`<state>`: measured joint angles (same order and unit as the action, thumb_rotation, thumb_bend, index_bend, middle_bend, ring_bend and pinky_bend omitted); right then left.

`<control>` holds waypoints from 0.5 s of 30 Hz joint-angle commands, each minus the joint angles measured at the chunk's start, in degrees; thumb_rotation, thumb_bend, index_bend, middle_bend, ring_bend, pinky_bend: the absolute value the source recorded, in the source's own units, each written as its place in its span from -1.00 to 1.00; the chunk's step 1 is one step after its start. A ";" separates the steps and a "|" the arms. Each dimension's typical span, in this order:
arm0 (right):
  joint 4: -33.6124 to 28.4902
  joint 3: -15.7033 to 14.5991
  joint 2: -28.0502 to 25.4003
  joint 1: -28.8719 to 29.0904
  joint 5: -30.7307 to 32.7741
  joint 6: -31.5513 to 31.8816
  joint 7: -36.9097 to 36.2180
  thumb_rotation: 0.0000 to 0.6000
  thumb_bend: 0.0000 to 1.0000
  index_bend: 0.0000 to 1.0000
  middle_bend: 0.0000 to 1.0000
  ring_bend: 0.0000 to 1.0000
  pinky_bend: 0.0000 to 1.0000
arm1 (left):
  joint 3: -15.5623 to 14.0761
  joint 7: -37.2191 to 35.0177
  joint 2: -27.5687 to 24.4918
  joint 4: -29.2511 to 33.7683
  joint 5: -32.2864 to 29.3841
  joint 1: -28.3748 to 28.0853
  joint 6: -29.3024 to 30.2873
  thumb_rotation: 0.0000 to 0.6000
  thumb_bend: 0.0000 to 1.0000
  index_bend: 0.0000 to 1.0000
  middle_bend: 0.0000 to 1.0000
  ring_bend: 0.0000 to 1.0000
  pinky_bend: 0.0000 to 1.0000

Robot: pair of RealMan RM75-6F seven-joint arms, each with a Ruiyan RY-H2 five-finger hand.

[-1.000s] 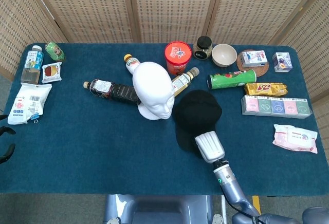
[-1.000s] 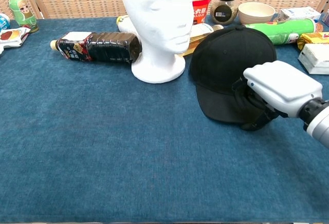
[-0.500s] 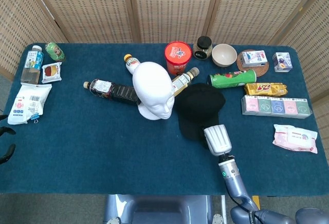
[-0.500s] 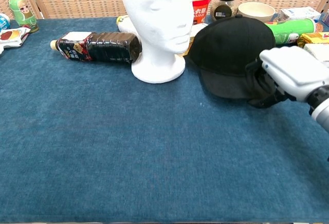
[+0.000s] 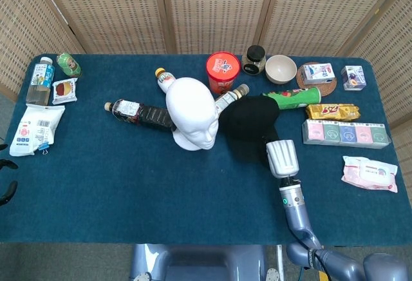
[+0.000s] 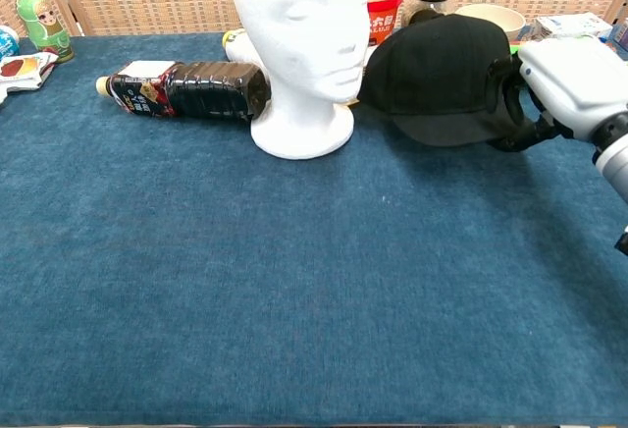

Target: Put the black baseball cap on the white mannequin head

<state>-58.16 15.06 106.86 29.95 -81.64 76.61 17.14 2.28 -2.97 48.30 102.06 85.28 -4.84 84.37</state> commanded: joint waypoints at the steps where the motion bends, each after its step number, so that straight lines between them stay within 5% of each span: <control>1: 0.82 0.55 0.28 0.67 0.43 -0.30 -0.40 1.00 -0.49 0.05 0.34 0.55 0.89 | 0.00 -0.02 -0.01 -0.01 -0.01 0.03 0.04 1.00 -0.25 -0.22 -0.68 -0.84 -0.72; 15: 5.48 2.38 1.83 4.11 2.65 -2.33 -1.62 1.00 -0.30 -0.02 0.03 0.27 0.54 | -0.11 -0.46 -0.33 -0.11 -0.29 0.55 0.39 1.00 -0.25 -0.22 -0.68 -0.84 -0.72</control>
<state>-52.72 17.40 108.69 34.02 -79.08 74.33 15.60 2.18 -3.42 47.98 101.96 85.00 -4.30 84.76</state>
